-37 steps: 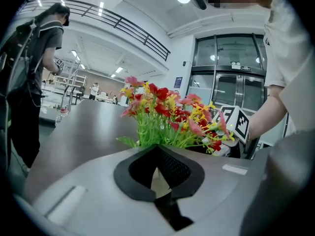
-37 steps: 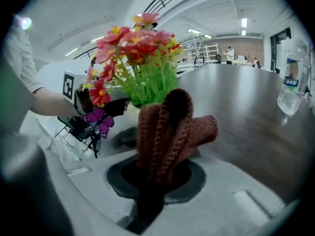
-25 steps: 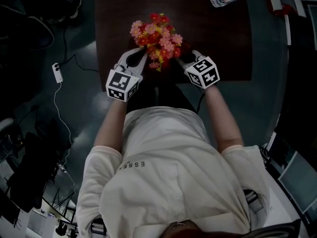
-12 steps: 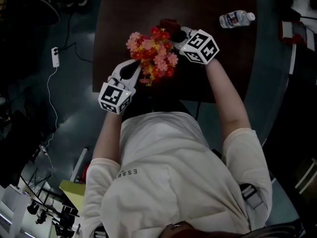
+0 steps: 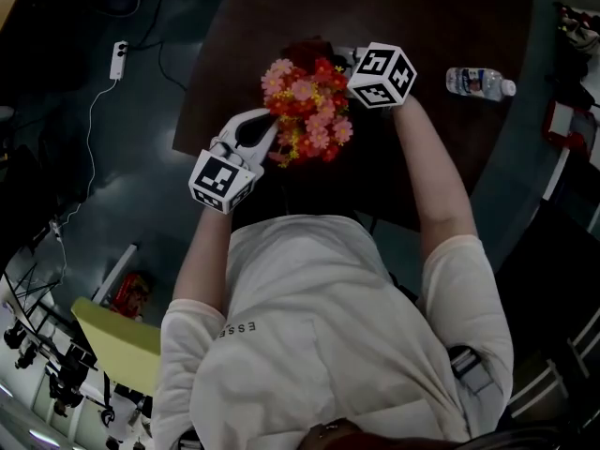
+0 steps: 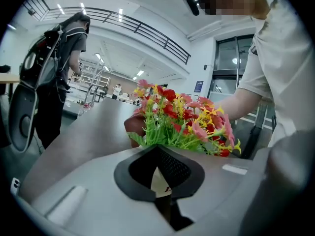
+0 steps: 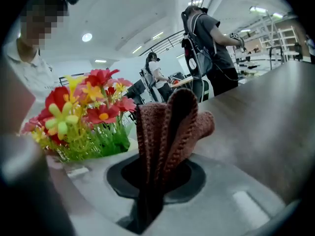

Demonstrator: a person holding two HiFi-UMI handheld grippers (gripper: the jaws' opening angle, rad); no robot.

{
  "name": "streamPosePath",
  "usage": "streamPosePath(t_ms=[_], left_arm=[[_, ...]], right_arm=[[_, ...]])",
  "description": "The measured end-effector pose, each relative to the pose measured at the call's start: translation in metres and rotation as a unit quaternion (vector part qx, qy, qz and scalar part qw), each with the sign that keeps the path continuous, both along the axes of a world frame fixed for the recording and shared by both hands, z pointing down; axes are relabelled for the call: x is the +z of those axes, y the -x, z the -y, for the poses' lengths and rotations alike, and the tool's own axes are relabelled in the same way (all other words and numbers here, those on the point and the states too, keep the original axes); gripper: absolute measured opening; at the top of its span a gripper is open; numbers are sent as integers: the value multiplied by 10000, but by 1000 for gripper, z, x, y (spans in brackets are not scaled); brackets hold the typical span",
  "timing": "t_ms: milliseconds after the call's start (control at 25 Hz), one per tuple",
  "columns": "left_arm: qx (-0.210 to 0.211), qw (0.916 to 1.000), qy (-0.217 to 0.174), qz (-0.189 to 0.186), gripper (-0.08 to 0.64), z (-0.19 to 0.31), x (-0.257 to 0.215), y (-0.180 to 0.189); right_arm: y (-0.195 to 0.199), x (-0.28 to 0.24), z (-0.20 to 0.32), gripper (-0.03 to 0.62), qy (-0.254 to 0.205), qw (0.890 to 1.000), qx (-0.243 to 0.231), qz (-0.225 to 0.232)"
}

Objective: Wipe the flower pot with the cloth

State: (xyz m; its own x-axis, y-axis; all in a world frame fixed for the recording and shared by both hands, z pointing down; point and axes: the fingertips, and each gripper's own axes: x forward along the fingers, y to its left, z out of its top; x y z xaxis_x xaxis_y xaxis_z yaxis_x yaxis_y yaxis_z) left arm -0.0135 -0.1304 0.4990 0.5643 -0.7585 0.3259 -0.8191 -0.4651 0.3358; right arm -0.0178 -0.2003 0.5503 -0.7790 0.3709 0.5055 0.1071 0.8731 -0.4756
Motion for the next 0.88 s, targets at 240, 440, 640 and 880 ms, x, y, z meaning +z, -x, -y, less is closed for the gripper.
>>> streamPosePath(t_ms=[240,440,640,880], left_arm=[[-108,9999,28,-4,14,2,0,0],[-150,9999,6,-13,14,1,1,0],[-252,9997,39,44,14,1,3,0],[-115,9999,80,81,14,1,4,0]], right_arm=[[-7,-2,-2,44,107,9997,-202,15],[-31,-2,-4,44,43,9999,-86,-121],[-65,4,-16,44,-228,9980,537,-243],[-99,10,-31,45,-290,9905,1283,-402]])
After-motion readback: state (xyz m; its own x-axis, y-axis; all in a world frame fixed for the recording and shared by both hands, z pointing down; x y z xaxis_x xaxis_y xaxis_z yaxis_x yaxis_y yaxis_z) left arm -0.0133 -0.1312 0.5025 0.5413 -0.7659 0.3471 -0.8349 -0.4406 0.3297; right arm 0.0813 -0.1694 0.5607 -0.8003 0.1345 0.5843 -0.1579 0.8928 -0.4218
